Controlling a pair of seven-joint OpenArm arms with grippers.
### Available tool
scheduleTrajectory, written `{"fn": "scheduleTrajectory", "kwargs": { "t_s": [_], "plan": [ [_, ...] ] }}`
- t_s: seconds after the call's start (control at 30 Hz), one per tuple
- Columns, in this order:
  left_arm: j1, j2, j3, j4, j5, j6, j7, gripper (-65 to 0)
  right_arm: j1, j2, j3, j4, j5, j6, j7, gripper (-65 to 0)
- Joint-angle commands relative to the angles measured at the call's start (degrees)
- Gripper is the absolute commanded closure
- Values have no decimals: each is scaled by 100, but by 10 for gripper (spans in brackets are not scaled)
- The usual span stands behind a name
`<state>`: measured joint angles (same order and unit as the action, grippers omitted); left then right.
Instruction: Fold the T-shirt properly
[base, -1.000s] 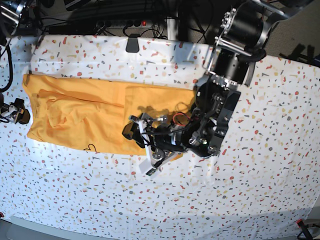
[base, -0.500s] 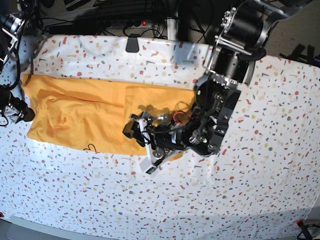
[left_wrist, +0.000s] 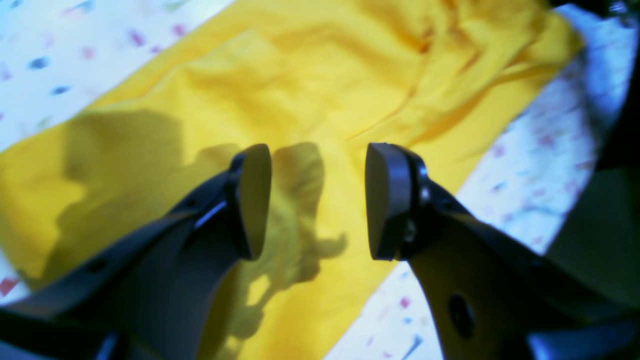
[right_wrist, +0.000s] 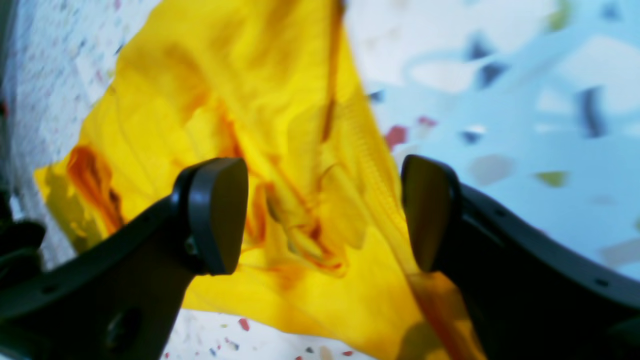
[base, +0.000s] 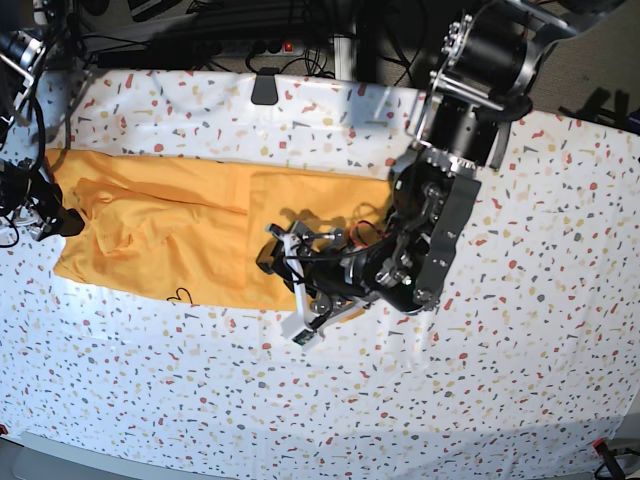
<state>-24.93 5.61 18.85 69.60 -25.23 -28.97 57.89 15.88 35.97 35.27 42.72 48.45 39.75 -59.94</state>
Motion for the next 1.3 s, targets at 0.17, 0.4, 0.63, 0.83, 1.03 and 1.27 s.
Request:
{"fn": "scheduleTrajectory", "kwargs": {
  "t_s": [0.17,0.4,0.63,0.83,1.03,1.27],
  "plan": [
    [-173,-105,0,101,-70,-66,-227,-297,105,175,-153,66,107,25,-66,-459],
    [-170,-138,0,101,-72,-66,-238,-297,111,179,-1561,66,107,25,258,-459],
    [-125,-199,0,101,-70,-66,-219,-297,114,168,-2103,66,111,25,424,-455],
    [-42,-195,0,101,-72,50,175,-297,125,166,-2103,68,107,25,400,-272],
    [216,-197,0,101,343,525,214,-296,127,164,-2103,122,109,25,404,-44],
    [612,-197,0,101,748,542,-7,-296,125,162,-2103,634,116,25,177,0]
  ]
}}
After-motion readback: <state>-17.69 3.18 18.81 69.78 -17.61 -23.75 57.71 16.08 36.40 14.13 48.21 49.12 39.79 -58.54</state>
